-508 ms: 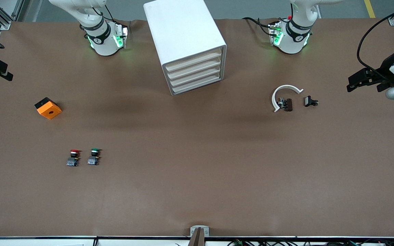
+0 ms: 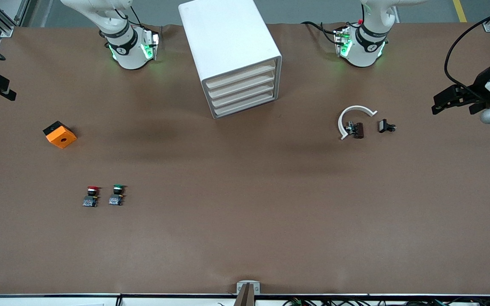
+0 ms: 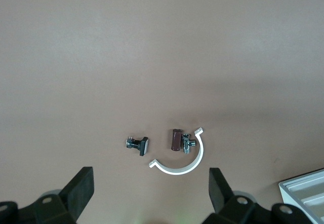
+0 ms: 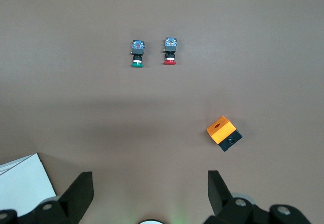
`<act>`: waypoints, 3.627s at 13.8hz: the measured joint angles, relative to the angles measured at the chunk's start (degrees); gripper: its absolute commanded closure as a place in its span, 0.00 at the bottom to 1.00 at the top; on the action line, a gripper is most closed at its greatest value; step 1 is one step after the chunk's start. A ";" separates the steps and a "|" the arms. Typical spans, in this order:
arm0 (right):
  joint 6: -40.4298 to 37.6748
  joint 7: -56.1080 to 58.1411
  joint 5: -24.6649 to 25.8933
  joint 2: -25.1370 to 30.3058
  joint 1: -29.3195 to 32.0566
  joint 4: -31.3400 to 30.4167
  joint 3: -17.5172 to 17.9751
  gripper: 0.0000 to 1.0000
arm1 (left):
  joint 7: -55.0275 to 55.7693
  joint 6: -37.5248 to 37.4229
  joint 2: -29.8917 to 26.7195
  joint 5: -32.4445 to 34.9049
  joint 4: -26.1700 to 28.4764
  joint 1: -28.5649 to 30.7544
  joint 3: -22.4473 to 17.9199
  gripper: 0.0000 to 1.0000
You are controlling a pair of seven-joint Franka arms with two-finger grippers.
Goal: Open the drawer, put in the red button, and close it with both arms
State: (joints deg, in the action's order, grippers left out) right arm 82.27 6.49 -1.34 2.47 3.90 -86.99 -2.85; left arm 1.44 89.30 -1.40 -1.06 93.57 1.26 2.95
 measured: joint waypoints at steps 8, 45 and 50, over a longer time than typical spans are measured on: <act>-0.02 -0.05 0.00 0.03 0.00 0.35 -0.04 0.00 | 0.00 -1.45 2.84 -0.14 0.55 1.73 -0.10 0.00; 54.82 -3.29 -0.92 -41.11 0.89 -8.95 -0.08 0.00 | 60.73 -2.97 30.79 -22.86 0.45 -13.98 3.37 0.00; 54.86 -2.63 -1.02 -42.33 0.88 -9.00 0.75 0.00 | 75.85 -2.97 35.37 -26.65 -0.44 -13.69 4.44 0.00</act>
State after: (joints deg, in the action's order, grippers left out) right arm 137.13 3.86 -2.36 -39.86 4.78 -96.00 -2.10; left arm 77.30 86.33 33.97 -27.71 93.13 -12.43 7.40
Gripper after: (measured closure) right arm 0.000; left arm 0.000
